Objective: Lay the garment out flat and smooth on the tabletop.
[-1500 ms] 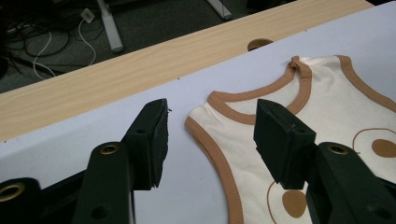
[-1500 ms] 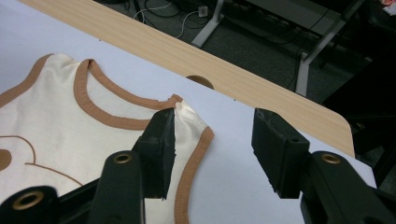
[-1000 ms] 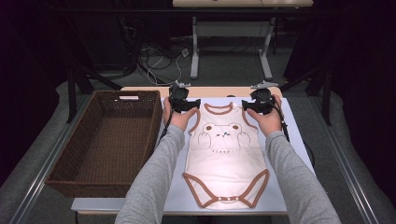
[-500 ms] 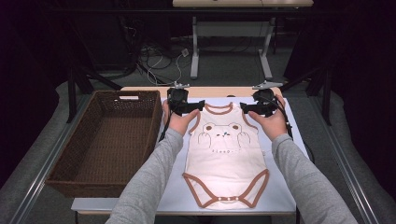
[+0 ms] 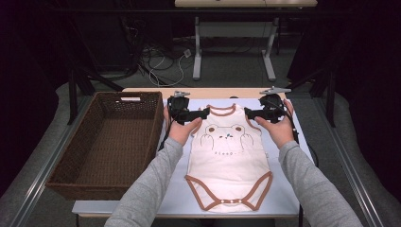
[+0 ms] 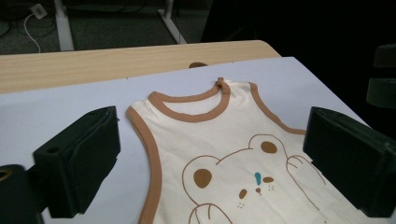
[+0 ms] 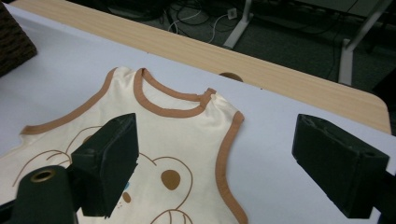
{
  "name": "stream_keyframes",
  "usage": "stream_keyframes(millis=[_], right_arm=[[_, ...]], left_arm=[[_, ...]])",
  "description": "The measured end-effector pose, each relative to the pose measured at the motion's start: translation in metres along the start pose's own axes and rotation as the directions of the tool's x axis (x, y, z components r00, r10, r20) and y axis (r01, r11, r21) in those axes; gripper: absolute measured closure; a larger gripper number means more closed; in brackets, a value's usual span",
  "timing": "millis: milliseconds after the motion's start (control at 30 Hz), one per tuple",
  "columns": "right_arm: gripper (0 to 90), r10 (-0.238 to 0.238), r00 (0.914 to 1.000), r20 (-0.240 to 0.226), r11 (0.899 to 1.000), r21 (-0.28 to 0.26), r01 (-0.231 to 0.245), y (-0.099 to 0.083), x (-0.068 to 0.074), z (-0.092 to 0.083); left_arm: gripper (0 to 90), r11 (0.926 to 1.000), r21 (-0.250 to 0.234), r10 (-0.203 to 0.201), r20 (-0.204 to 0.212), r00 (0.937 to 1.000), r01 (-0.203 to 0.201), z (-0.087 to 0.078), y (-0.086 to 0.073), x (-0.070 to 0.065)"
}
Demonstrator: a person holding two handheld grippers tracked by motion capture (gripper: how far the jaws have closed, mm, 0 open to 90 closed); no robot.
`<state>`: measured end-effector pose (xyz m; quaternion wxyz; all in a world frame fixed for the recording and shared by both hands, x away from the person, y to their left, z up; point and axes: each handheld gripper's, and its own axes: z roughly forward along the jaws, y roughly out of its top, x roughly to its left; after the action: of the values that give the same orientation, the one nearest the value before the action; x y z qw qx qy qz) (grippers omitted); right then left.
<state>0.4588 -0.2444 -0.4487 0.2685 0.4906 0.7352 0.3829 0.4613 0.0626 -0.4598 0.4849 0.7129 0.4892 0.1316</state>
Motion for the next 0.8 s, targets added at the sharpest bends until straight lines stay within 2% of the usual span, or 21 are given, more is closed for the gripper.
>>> stream_keyframes(millis=[133,200,333,433,533,667,800], right_arm=[[11.0,0.007,1.0000,-0.004,1.000,-0.022,-0.008,-0.010,-0.001,0.000],[9.4,0.025,0.9996,-0.014,1.000,-0.015,-0.026,-0.014,-0.003,0.001],[9.3,0.050,0.9987,-0.005,0.999,0.004,-0.050,-0.024,-0.008,0.005],[10.7,0.045,0.9989,0.012,0.999,0.021,-0.045,-0.031,-0.010,0.008],[12.3,0.045,0.9988,0.019,0.998,0.040,-0.046,-0.037,-0.013,0.011],[14.4,0.057,0.9980,0.028,0.998,0.038,-0.058,-0.040,-0.017,0.014],[16.8,0.055,0.9977,0.039,0.997,0.043,-0.057,-0.041,-0.018,0.018]], left_arm=[[0.4,0.9995,-0.007,-0.029,0.008,0.9995,0.029,0.001,-0.008,0.004],[0.3,0.9993,-0.005,-0.036,0.015,0.9992,0.037,0.003,-0.013,0.008],[0.8,0.9987,0.008,-0.050,0.019,0.9986,0.050,0.008,-0.022,0.014],[1.5,0.9991,0.025,-0.034,0.004,0.9994,0.034,0.012,-0.029,0.017],[3.6,0.9988,0.033,-0.037,0.000,0.9993,0.037,0.016,-0.034,0.019],[7.6,0.9986,0.045,-0.026,-0.013,0.9996,0.027,0.020,-0.036,0.020],[15.6,0.9986,0.048,-0.022,-0.021,0.9995,0.023,0.022,-0.037,0.022]])
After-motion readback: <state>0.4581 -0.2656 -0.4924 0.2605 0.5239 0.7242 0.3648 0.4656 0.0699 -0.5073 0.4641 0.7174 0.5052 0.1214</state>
